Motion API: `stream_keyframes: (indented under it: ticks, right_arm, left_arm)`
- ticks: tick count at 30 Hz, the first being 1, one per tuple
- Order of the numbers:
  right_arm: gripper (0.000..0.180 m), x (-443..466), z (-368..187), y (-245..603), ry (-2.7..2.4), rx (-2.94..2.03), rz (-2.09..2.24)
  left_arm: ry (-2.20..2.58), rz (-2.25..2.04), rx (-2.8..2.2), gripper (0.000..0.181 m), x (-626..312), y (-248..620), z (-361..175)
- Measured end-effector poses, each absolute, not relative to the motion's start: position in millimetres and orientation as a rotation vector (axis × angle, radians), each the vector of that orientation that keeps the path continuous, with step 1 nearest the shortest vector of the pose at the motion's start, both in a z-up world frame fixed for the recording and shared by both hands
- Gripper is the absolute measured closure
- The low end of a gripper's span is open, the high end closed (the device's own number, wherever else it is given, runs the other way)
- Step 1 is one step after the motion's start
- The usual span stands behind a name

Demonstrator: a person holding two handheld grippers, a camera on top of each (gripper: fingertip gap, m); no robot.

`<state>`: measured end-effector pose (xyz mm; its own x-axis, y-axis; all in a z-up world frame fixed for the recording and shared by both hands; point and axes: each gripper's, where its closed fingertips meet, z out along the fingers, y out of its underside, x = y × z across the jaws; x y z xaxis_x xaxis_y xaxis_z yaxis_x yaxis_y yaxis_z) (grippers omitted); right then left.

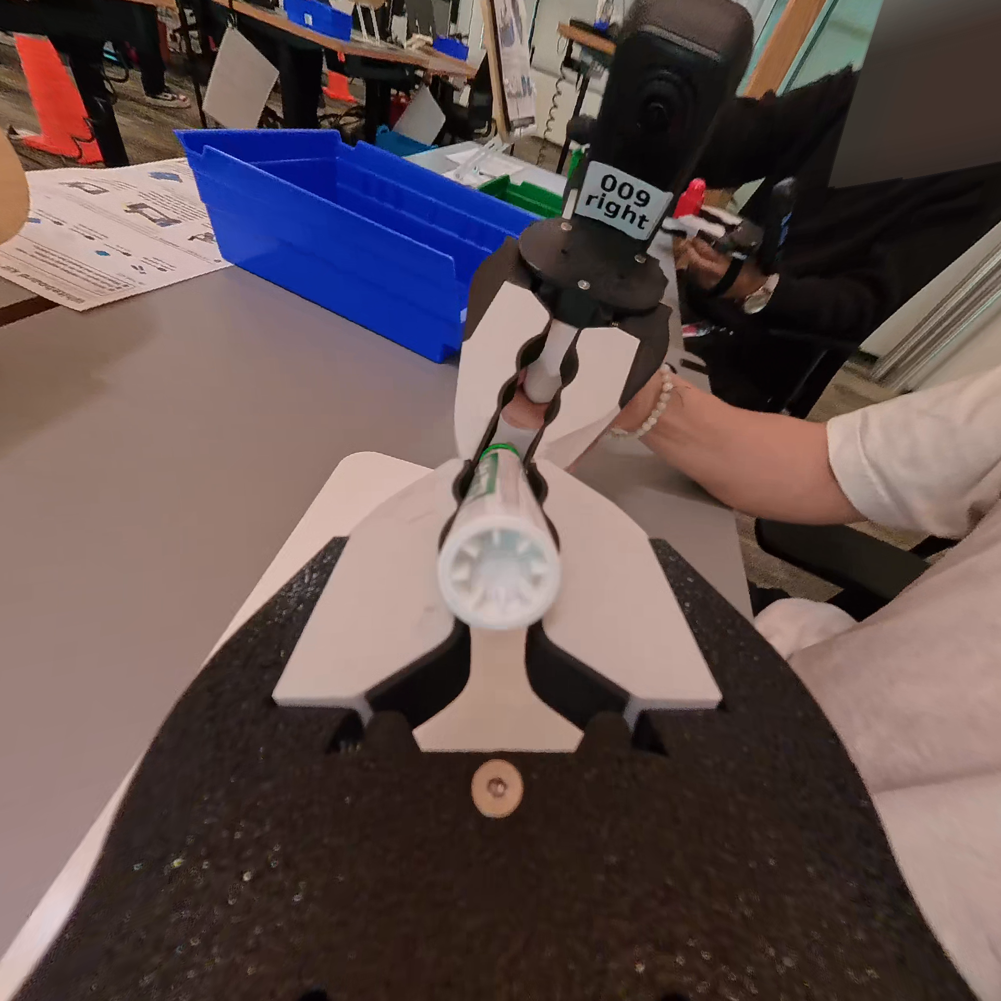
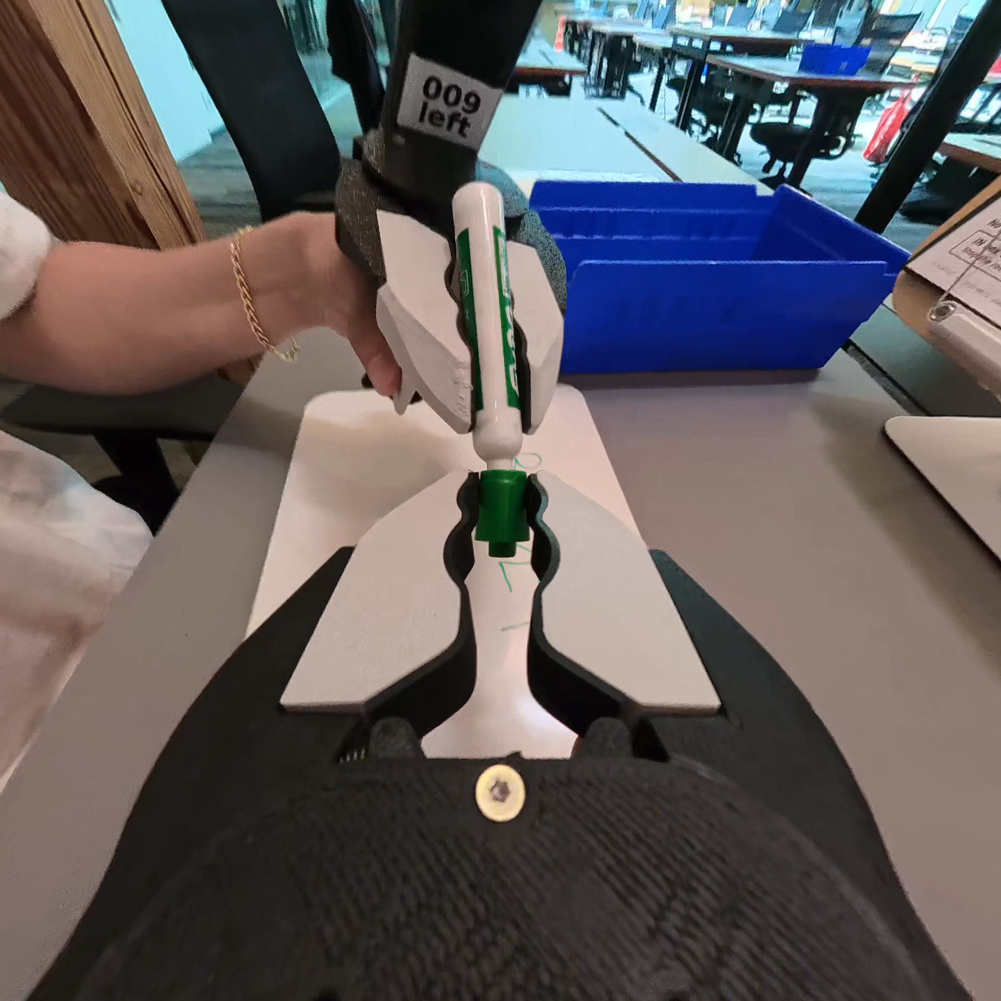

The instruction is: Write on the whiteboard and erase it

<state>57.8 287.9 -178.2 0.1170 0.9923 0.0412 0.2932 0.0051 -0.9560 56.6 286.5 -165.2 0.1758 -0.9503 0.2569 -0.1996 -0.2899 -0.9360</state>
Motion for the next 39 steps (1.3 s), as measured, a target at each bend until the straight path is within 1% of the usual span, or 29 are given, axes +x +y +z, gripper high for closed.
stream_keyframes:
  ticks: [3,10,14,17,20,22,23,24,28,32,35,39]
  right_arm:
    - [0.162,58,-188,287,-1.431,-1.458,0.791]
    - [0.162,59,-187,287,-1.478,-1.426,0.677]
    - [0.162,60,-186,287,-1.486,-1.414,0.647]
    - [0.162,62,-186,287,-1.497,-1.408,0.615]
    - [0.162,61,-187,286,-1.519,-1.395,0.579]
    - [0.162,58,-185,285,-1.514,-1.378,0.578]
    - [0.162,58,-184,285,-1.512,-1.377,0.576]
    - [0.162,58,-184,285,-1.510,-1.376,0.567]
    - [0.162,59,-184,285,-1.513,-1.354,0.539]
    - [0.162,59,-180,285,-1.526,-1.322,0.451]
    - [0.163,59,-180,282,-1.498,-1.382,0.619]
    - [0.163,58,-184,276,-1.443,-1.475,0.929]
  left_arm:
    - [1.136,-1.149,-1.678,0.162,57,285,-174]
    - [1.132,-1.121,-1.703,0.161,60,285,-174]
    - [1.121,-1.120,-1.701,0.156,61,286,-171]
    - [1.137,-1.098,-1.706,0.157,58,286,-172]
    - [1.113,-1.075,-1.718,0.148,55,289,-170]
    - [1.121,-1.067,-1.724,0.149,53,289,-171]
    - [1.139,-1.071,-1.725,0.154,53,286,-171]
    - [1.165,-1.070,-1.723,0.162,53,283,-173]
    - [1.185,-1.033,-1.717,0.162,54,282,-173]
    - [1.119,-1.147,-1.721,0.162,54,282,-171]
    - [1.083,-1.187,-1.695,0.162,54,281,-173]
    - [1.217,-1.033,-1.644,0.162,54,276,-177]
